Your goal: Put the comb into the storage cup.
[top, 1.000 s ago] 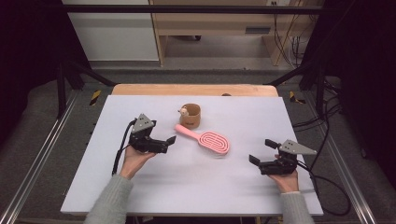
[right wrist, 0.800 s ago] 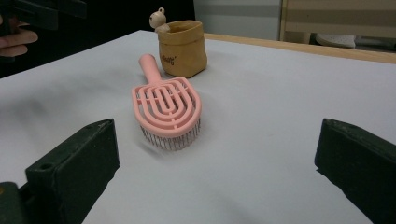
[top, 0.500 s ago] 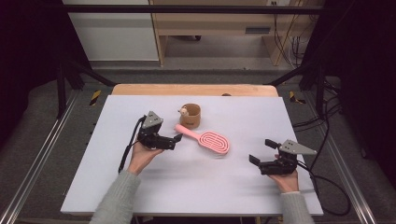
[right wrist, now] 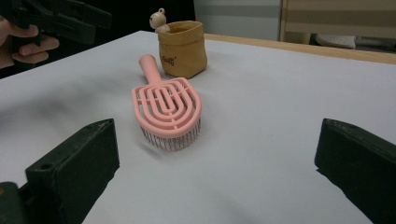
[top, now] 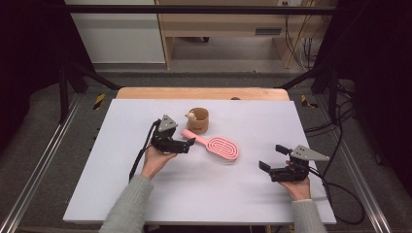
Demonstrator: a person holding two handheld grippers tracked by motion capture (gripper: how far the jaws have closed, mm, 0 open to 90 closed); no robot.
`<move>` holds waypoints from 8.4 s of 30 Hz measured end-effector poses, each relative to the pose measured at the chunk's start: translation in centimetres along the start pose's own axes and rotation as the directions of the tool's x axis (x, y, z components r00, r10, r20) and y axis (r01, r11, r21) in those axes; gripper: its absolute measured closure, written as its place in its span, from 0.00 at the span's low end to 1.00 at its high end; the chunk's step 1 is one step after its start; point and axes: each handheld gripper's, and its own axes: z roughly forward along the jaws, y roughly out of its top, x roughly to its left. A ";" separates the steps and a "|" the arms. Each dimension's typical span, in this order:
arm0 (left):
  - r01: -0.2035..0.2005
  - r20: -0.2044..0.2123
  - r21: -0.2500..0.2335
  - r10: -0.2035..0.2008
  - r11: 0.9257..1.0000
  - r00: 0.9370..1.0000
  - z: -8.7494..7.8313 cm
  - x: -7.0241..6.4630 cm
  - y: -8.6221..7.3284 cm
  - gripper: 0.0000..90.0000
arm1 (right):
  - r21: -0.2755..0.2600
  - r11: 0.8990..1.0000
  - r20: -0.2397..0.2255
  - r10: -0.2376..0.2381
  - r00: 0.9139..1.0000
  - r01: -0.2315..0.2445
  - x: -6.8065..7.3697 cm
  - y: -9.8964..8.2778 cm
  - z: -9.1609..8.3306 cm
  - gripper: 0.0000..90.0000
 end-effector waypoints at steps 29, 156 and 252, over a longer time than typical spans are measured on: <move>0.001 -0.031 0.061 0.001 0.998 1.000 3.0 -0.3 0.0 0.64 | 0.000 1.000 -0.001 0.000 1.000 0.000 0.0 0.0 0.0 0.00; -0.084 0.053 0.170 0.076 0.982 0.996 3.9 -1.5 -0.5 0.93 | 0.002 1.000 0.004 0.003 1.000 -0.003 0.0 0.0 0.1 0.00; -0.109 0.058 0.320 0.095 0.941 0.994 7.5 -3.1 -0.8 0.64 | -0.001 1.000 -0.001 0.005 1.000 -0.005 0.0 0.0 0.0 0.00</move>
